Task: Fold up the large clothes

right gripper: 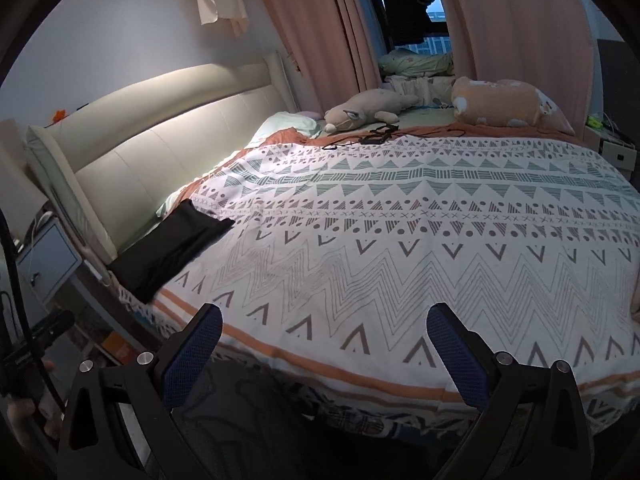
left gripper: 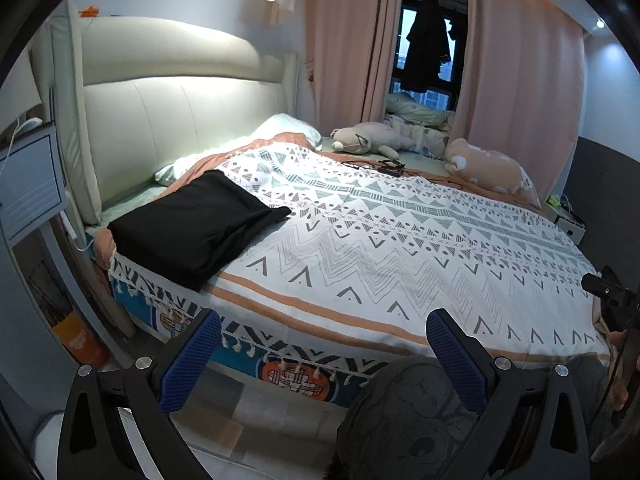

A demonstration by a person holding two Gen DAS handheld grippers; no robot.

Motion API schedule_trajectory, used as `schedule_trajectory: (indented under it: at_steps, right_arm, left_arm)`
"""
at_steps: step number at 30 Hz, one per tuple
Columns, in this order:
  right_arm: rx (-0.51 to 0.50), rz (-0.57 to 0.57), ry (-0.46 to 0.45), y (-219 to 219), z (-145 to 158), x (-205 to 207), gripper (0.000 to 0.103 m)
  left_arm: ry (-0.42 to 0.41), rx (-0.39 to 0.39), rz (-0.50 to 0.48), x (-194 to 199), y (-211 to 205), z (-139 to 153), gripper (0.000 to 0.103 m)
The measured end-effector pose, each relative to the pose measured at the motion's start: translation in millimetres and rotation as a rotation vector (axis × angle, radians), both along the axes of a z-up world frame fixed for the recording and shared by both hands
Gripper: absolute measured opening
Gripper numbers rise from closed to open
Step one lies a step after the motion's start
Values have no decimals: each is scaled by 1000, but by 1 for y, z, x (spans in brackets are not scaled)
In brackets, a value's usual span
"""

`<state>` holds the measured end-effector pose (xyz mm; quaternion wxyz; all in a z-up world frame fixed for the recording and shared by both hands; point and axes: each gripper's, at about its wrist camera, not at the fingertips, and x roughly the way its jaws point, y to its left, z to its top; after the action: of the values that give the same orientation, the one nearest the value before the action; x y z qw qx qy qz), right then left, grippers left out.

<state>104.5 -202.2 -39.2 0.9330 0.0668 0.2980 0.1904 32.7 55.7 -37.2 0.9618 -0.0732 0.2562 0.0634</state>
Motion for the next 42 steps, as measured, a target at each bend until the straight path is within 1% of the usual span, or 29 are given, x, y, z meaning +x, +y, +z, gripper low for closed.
schedule_trajectory:
  at_steps: [8, 12, 16, 21, 24, 27, 30, 34, 42]
  right_arm:
    - [-16, -15, -29, -14, -4, -56, 103]
    - [-17, -20, -50, -18, 0, -78, 103]
    - [-15, -18, -71, -20, 4, -102, 103]
    - [-9, -32, -87, -28, 8, -125, 103]
    - [0, -36, -94, -33, 8, -137, 103]
    - [-2, -46, -100, -36, 5, -146, 103]
    - [-7, -61, -103, -39, 1, -152, 103]
    - [-15, -72, -93, -39, -5, -151, 103]
    - [-15, -87, -93, -40, -4, -148, 103]
  left_arm:
    - [-58, 24, -55, -53, -20, 4, 102]
    - [-86, 16, -68, -76, -26, 7, 102]
    - [-101, 14, -81, -93, -31, 11, 102]
    - [-113, 38, -104, -109, -42, 15, 102]
    - [-125, 32, -119, -119, -47, 15, 102]
    - [-127, 27, -129, -124, -52, 14, 103]
    - [-127, 41, -131, -126, -57, 14, 103]
    - [-134, 35, -134, -128, -58, 13, 103]
    - [-131, 25, -125, -125, -56, 11, 102]
